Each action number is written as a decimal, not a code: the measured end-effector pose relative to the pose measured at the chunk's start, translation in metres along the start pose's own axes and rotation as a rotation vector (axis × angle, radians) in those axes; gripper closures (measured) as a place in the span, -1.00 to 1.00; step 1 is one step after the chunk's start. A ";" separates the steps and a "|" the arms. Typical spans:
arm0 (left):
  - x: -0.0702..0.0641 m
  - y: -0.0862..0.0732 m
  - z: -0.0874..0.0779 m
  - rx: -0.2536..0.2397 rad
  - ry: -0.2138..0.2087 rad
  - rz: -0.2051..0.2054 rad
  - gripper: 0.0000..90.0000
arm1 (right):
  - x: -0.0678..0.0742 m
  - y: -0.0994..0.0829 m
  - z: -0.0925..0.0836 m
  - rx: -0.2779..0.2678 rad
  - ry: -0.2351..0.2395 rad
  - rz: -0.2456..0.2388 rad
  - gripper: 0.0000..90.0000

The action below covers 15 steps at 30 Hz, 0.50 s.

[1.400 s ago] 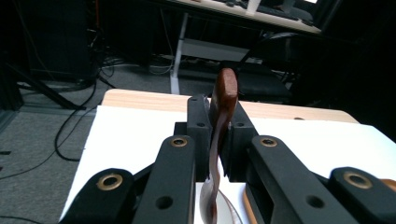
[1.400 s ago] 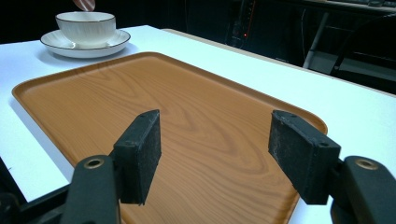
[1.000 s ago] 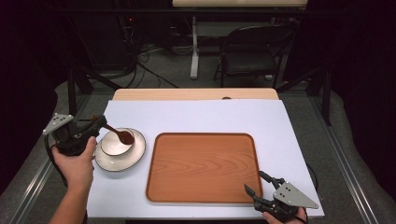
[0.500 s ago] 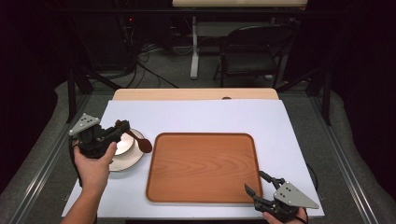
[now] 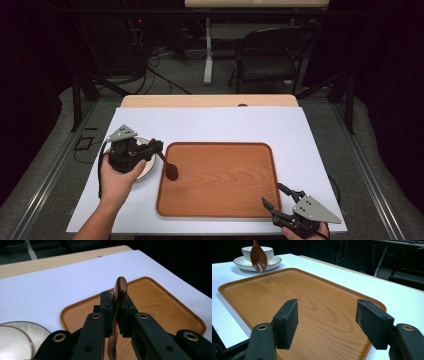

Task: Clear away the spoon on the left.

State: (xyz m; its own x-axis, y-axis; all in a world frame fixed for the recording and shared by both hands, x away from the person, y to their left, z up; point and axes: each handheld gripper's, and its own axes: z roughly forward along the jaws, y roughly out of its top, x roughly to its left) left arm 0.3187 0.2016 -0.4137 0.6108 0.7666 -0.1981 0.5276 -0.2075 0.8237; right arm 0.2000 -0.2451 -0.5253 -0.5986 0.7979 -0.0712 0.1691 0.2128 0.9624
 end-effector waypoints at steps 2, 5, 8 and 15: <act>-0.002 0.000 0.004 0.026 -0.011 0.011 0.87 | 0.000 0.000 0.000 0.000 -0.001 0.000 -0.24; -0.003 0.000 0.009 0.054 -0.028 0.013 0.87 | 0.000 0.000 0.000 0.000 0.000 -0.001 -0.24; -0.004 0.001 0.014 0.092 -0.056 0.015 0.87 | 0.000 0.000 0.000 0.000 0.000 -0.002 -0.24; -0.004 0.001 0.024 0.158 -0.094 0.007 0.87 | 0.000 0.000 0.000 0.001 0.000 -0.003 -0.24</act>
State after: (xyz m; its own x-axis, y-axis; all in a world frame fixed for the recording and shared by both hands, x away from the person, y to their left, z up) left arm 0.3314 0.1835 -0.4247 0.6634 0.7063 -0.2471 0.6045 -0.3112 0.7333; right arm 0.1999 -0.2452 -0.5251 -0.5995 0.7969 -0.0744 0.1679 0.2160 0.9618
